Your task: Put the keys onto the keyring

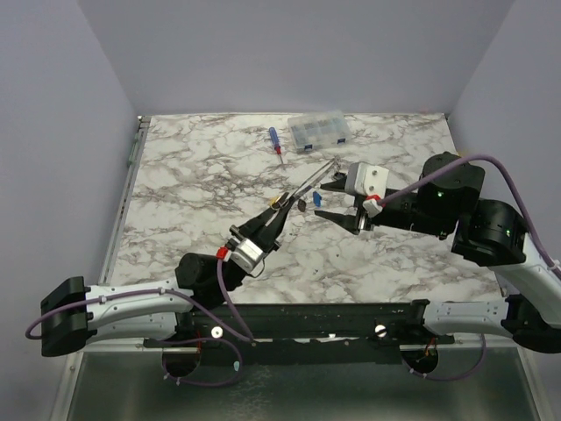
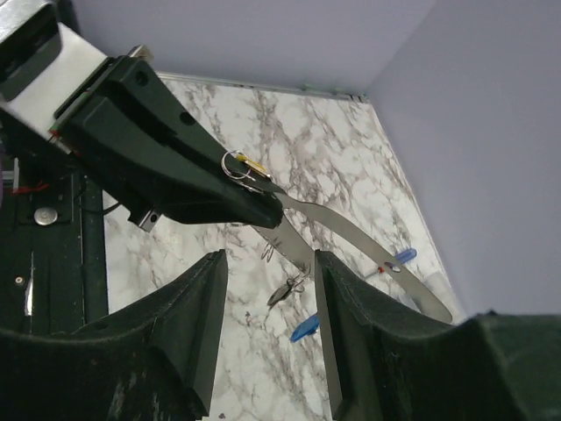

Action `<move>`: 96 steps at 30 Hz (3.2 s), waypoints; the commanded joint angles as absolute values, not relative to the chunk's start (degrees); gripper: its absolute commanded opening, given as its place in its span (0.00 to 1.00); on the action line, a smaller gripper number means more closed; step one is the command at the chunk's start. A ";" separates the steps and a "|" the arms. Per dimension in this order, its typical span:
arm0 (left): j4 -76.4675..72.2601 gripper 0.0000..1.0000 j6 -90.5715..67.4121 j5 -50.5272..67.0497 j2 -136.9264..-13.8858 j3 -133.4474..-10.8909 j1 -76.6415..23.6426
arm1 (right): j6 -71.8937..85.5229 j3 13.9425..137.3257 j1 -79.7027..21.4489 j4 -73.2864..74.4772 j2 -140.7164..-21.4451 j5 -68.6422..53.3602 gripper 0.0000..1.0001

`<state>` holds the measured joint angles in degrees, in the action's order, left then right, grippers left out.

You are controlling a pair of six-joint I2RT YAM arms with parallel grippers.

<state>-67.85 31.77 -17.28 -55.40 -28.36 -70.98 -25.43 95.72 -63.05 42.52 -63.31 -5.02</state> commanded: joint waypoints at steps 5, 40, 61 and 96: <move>-72.46 0.00 27.55 -11.41 -51.43 -24.75 -70.99 | -36.47 94.86 -63.04 46.06 -63.87 -13.59 0.56; -69.61 0.00 23.29 -4.84 -51.05 -19.37 -70.95 | -44.82 98.50 -63.06 57.66 -75.30 -17.49 0.44; -68.82 0.00 23.12 -3.13 -52.72 -20.89 -70.99 | -47.93 96.09 -63.02 60.03 -76.46 -9.90 0.13; -67.23 0.00 23.16 -2.92 -54.81 -22.47 -70.95 | -50.63 92.53 -65.52 58.84 -76.36 -2.33 0.29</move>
